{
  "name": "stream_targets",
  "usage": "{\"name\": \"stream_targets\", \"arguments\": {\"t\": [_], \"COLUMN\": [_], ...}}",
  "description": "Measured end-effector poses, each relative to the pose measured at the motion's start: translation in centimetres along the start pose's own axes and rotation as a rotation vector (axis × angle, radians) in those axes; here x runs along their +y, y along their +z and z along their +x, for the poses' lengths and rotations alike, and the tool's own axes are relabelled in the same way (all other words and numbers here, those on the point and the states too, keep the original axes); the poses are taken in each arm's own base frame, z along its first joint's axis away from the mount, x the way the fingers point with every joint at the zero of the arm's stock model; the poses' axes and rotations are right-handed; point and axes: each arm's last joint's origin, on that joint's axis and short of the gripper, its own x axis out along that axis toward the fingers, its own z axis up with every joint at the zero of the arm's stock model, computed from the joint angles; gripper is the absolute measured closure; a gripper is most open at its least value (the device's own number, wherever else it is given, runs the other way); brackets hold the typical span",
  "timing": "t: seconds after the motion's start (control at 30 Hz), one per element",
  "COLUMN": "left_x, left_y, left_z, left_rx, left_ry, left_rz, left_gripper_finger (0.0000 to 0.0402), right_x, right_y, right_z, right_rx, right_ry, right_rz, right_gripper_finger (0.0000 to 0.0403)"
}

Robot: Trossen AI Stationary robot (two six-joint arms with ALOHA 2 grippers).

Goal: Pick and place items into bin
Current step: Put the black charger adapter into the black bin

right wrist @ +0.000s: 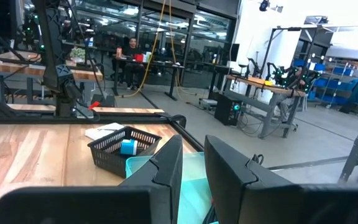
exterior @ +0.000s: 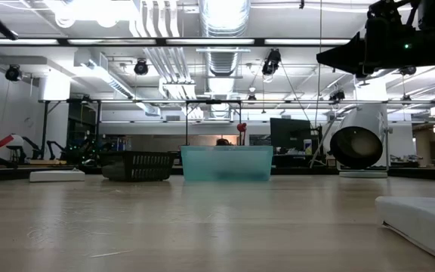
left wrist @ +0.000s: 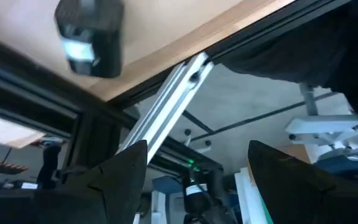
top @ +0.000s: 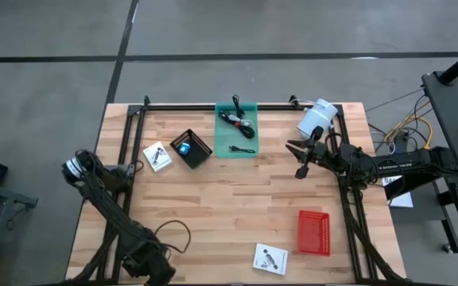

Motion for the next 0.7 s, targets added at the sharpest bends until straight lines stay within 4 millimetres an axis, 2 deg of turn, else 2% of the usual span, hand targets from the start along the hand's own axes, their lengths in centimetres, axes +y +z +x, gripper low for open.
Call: {"name": "stream_targets", "arguments": {"t": [0.37, 0.7], "left_x": [1.3, 2.2], "left_y": [-0.5, 0.4], "left_z": [0.9, 1.2], "left_rx": [-0.097, -0.219], "left_ry": [0.076, 0.113], "left_rz": [0.01, 0.029], "left_gripper_finger": [0.0139, 0.0139], "right_x": [0.0, 0.0], "right_y": [0.0, 0.0], "right_z": [0.0, 0.0], "right_rx": [0.0, 0.001], "right_ry": [0.0, 0.0], "right_rz": [0.003, 0.001], "right_gripper_finger": [0.0346, 0.0346]}}
